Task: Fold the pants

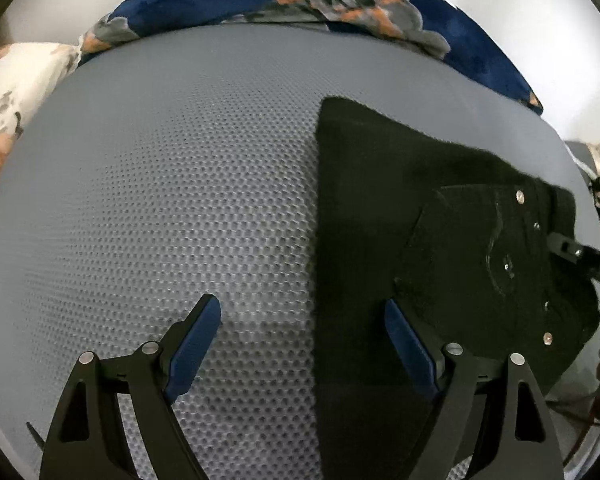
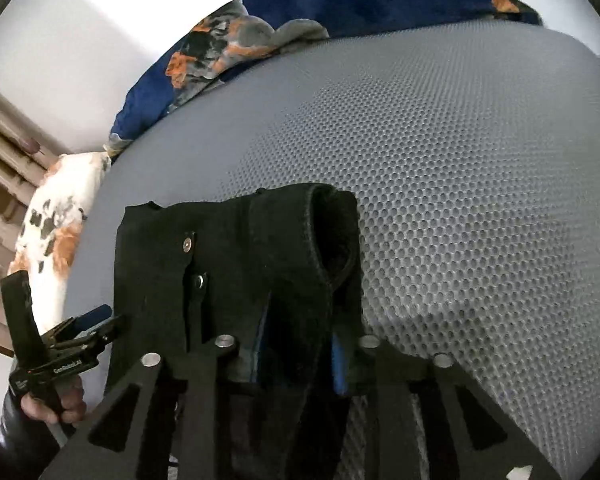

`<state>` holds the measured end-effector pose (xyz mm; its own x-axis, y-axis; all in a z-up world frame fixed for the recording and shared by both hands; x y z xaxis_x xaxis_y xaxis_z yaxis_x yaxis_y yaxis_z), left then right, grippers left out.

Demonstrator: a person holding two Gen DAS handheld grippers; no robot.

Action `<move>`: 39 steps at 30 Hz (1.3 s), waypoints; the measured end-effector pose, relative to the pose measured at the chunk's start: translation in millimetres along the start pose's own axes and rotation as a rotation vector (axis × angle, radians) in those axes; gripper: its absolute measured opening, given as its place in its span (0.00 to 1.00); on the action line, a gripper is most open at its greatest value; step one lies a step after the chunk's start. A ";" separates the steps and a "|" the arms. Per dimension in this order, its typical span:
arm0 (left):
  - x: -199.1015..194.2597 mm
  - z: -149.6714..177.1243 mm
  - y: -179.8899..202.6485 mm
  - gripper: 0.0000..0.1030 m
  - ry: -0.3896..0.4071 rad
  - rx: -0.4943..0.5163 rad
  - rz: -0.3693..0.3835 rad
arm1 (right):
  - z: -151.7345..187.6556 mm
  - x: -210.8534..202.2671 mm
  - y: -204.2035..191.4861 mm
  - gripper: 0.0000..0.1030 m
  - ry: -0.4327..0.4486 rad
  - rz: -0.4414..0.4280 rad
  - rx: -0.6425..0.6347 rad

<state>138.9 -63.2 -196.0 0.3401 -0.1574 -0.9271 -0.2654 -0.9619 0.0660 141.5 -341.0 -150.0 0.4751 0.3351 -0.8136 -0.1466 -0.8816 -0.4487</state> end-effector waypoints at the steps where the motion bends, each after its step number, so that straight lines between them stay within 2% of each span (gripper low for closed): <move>1: -0.1 -0.3 0.6 0.82 -0.001 -0.001 -0.001 | 1.8 -4.1 1.6 0.34 0.000 0.018 -0.005; 2: -0.5 -0.3 0.4 0.82 -0.002 -0.004 0.003 | 4.9 -7.3 2.8 0.42 -0.003 0.038 -0.008; 3: -0.8 -0.1 -0.1 0.82 -0.005 -0.008 0.009 | 10.4 -9.5 4.6 0.44 -0.014 0.049 -0.010; 7: -1.5 10.0 3.3 0.82 -0.034 -0.022 0.046 | 41.1 -17.6 7.3 0.45 -0.059 0.016 0.020; 14: -12.2 36.0 19.1 0.82 -0.049 0.037 0.053 | 68.7 -32.8 5.3 0.47 -0.053 -0.006 0.050; 22: -17.6 40.2 22.8 0.82 -0.032 0.046 0.024 | 64.3 -26.7 0.5 0.48 -0.068 0.016 0.022; 29: -18.2 40.0 25.9 0.82 -0.023 0.060 -0.003 | 57.7 -25.8 -0.1 0.53 -0.088 0.040 0.005; 39: -16.5 34.7 30.2 0.82 -0.031 0.078 -0.021 | 48.0 -20.4 -0.6 0.54 -0.121 0.006 -0.013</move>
<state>94.0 -81.9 -191.6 0.3189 -0.1293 -0.9389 -0.3283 -0.9444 0.0185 90.3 -331.3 -150.8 0.3662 0.3666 -0.8553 -0.1375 -0.8877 -0.4394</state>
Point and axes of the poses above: each gripper's, at about its wrist camera, not at the fingertips, and x roughly the way its jaws point, y to its right, z to its underside, the point moved 8 cm from there along x, roughly the way its jaws point, and after that the axes turned 3 degrees about x, right-handed, at the moved point
